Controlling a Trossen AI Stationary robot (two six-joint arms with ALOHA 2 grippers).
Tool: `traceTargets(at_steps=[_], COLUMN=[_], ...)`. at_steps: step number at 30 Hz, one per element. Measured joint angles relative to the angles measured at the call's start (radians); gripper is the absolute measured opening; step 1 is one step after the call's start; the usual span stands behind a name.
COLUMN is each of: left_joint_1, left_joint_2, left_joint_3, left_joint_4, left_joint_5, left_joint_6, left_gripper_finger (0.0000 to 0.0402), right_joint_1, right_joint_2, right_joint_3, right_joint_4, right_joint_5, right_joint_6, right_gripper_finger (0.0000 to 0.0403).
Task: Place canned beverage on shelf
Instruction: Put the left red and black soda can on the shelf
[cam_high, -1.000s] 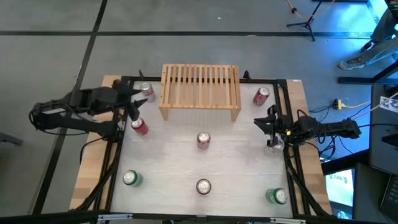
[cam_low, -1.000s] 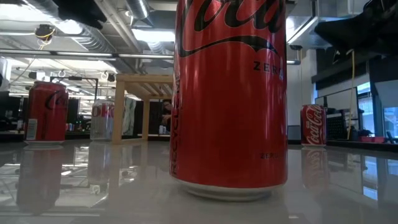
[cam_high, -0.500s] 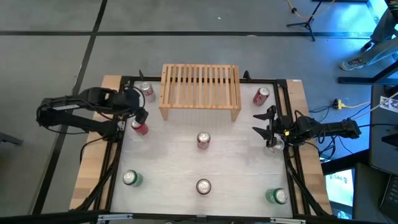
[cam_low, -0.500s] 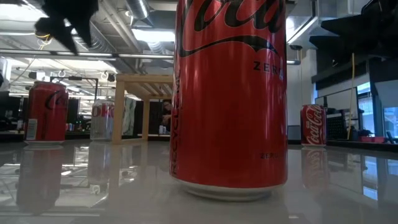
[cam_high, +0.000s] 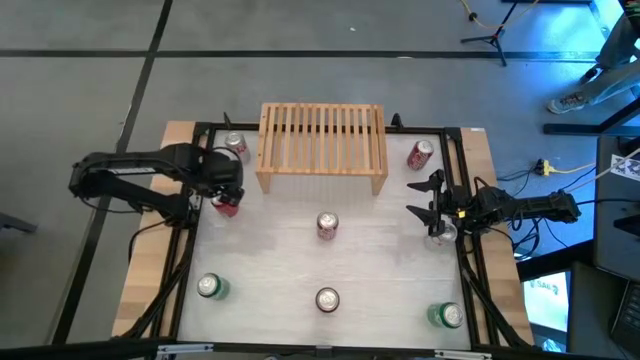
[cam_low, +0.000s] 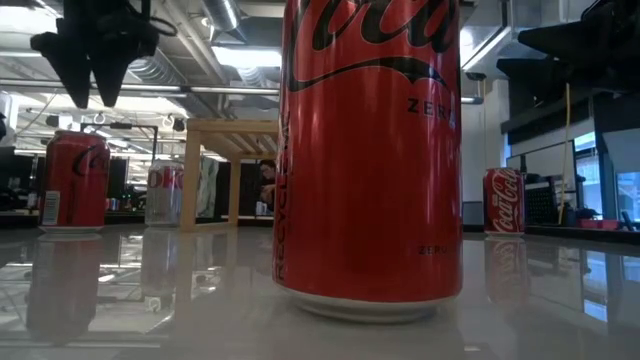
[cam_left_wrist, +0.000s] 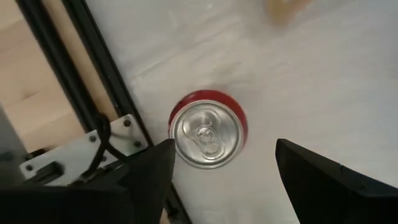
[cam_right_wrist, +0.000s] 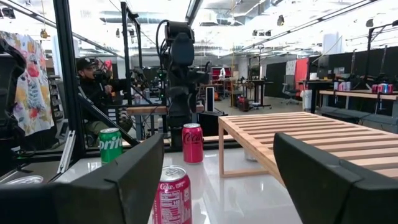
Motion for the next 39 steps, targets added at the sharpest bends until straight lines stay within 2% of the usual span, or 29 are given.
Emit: traceTargets(at_steps=[8,19,24,33,39], left_joint_1=[0.0,0.01,0.01,0.01,0.004], left_joint_2=[0.061,0.059,0.055,0.057,0.06], left_joint_3=[-0.016,-0.131,-0.166,-0.16,-0.074], left_joint_4=[-0.01,0.056,0.077,0.082,0.093], left_joint_5=[-0.005,0.043,0.028,0.02,0.037], left_joint_6=[0.005,0.028,0.03,0.057,0.08], left_gripper_finger=[0.0268,0.0268,0.0268,0.0268,0.0268], right_joint_1=[0.0,0.0,0.0,0.0,0.0], right_joint_2=[0.0,0.0,0.0,0.0,0.0], right_joint_3=[0.0,0.0,0.0,0.0,0.0], right_joint_4=[0.0,0.0,0.0,0.001,0.001], right_joint_5=[0.0,0.0,0.0,-0.001,-0.001], right_joint_6=[0.0,0.0,0.0,0.0,0.0], right_gripper_finger=[0.0299,0.0299,0.0299,0.0299,0.0299])
